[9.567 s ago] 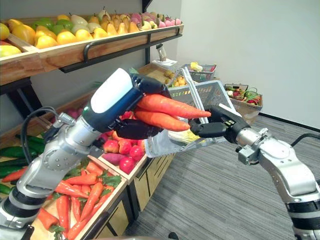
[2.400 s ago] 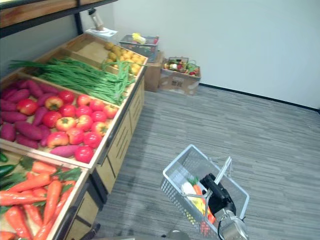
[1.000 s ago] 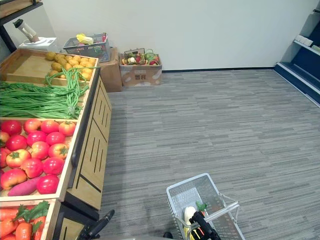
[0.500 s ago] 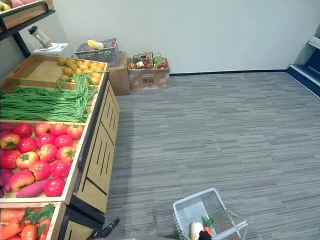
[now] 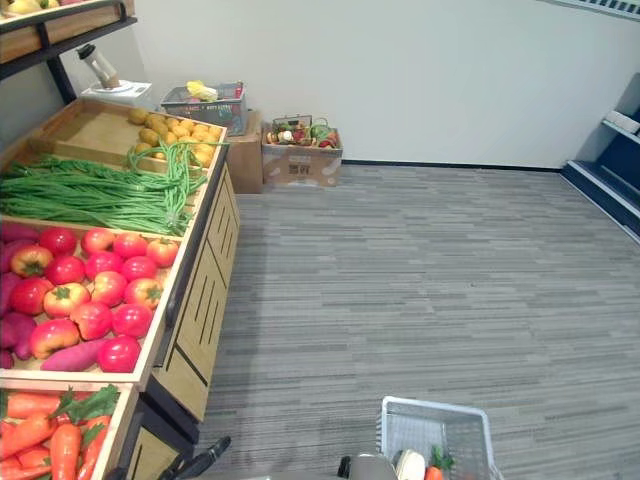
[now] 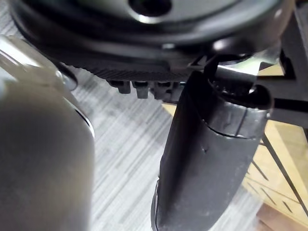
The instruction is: Pick vegetable in the basket
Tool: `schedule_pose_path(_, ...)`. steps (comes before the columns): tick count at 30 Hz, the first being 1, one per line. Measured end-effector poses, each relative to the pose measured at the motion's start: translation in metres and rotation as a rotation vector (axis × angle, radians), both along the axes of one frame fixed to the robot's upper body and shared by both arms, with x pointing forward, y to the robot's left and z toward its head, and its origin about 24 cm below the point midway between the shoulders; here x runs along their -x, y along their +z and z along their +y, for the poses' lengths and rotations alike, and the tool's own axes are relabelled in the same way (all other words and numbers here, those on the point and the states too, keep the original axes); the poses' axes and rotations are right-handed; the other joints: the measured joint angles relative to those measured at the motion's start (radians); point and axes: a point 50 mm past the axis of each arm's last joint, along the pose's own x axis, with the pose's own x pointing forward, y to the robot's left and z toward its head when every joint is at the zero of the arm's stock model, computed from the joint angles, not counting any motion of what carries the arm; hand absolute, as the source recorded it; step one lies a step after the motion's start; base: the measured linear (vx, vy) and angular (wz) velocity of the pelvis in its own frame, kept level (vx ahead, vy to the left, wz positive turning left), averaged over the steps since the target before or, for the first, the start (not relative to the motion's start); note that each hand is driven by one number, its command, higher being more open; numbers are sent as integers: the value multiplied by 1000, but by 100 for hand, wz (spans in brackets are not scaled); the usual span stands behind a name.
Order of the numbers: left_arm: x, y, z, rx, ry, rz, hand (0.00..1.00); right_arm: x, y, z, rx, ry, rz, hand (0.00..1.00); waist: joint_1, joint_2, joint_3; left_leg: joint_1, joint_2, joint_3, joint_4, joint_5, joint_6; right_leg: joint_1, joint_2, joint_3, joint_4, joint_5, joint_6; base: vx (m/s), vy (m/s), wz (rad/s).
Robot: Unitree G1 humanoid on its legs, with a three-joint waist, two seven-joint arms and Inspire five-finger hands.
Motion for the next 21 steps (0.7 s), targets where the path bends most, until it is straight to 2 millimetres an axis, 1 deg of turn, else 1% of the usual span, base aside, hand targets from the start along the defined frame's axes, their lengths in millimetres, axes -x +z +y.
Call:
schedule_pose_path(1,1,-1,0,3,7,12,100,7,0,2,-8,-1,19,0,-1,2,1,-2,24,-9,0,-9,-15,0,15,3,-78,1,1,172,-216,31)
schedule_pose_path(2,2,-1,-1,6,13,15,100,15,0,3,-14,3,38,0,-1,3,1,-2,49,-19,1,-20,-34,4,33,17,-171,9,13,313,-350,33)
schedule_pose_path(3,2,-1,1,7,22,18,100,24,-1,10,-28,36,66,0,1,-4,3,1,75,-30,5,-38,-64,27,46,50,-317,31,49,403,-387,37)
schedule_pose_path(4,3,0,3,5,44,19,100,29,-1,14,-35,61,81,0,3,-10,7,11,89,-35,22,-68,-98,44,47,48,-366,127,63,437,-406,34)
schedule_pose_path(5,2,-1,-1,13,53,20,100,27,-1,12,-31,62,79,0,2,-1,9,22,114,-35,26,-74,-102,42,62,29,-326,102,34,405,-329,34)
schedule_pose_path(6,2,-2,-5,24,58,20,100,27,0,8,-25,87,79,0,-1,13,12,37,136,-31,27,-64,-103,20,69,8,-230,17,9,395,-324,40)
schedule_pose_path(7,3,-2,-5,25,61,20,100,26,0,7,-17,106,84,0,-1,13,12,49,141,-30,32,-34,-114,11,55,-11,-152,-49,2,393,-311,45)
schedule_pose_path(8,4,-2,-5,25,66,21,100,26,0,6,-14,106,89,0,-2,12,10,54,141,-30,31,-15,-118,13,47,-22,-127,-74,-4,393,-307,55)
schedule_pose_path(9,6,-2,-6,30,74,20,100,24,0,4,-12,111,86,0,-4,9,0,56,139,-30,36,22,-108,27,31,-42,-100,-110,-16,407,-291,58)
schedule_pose_path(10,8,-2,-8,38,95,19,100,23,1,2,-6,132,87,0,-7,10,-17,46,139,-30,54,54,-88,45,23,-60,-101,-131,-26,409,-281,55)
schedule_pose_path(11,9,-2,-9,41,110,14,100,21,1,0,-3,141,85,0,-6,13,-23,38,142,-31,72,68,-79,61,22,-70,-110,-137,-30,405,-259,49)
schedule_pose_path(12,9,-1,-11,42,125,4,100,19,1,-4,4,155,79,0,-6,22,-28,18,152,-33,124,97,-75,100,26,-90,-142,-141,-37,387,-241,46)
schedule_pose_path(13,7,-1,-11,40,133,-12,100,19,2,-6,6,159,81,0,-7,25,-37,-34,163,-39,221,126,-68,138,32,-108,-183,-141,-38,371,-232,47)
schedule_pose_path(14,5,0,-11,38,135,-24,100,19,2,-7,6,164,82,0,-7,25,-42,-72,171,-42,291,145,-68,156,35,-116,-204,-141,-38,380,-235,44)
schedule_pose_path(15,1,2,-9,32,141,-50,100,17,2,-8,8,180,82,0,-5,20,-41,-157,191,-51,452,163,-80,200,44,-129,-252,-138,-44,277,-153,28)
schedule_pose_path(16,-1,2,-12,35,143,-61,100,17,2,-9,12,184,86,0,-1,23,-41,-191,203,-47,521,138,-93,224,49,-134,-274,-133,-49,300,-104,17)
schedule_pose_path(17,-4,3,-11,29,143,-75,100,18,2,-9,9,181,92,0,4,19,-41,-229,203,-4,588,69,-118,292,52,-136,-323,-124,-53,174,5,1)
schedule_pose_path(19,-4,3,-10,33,136,-78,100,15,2,-12,21,175,87,0,5,15,-39,-249,189,62,543,20,-113,342,47,-134,-354,-121,-48,173,68,-8)
schedule_pose_path(20,-7,3,-11,38,138,-87,100,13,3,-16,33,160,79,0,5,14,-39,-262,160,97,435,12,-98,362,39,-129,-362,-119,-44,140,117,-10)
schedule_pose_path(21,-7,3,-12,43,140,-89,100,9,3,-17,37,157,67,0,2,17,-40,-277,128,104,308,53,-76,370,38,-126,-364,-115,-36,166,190,-20)
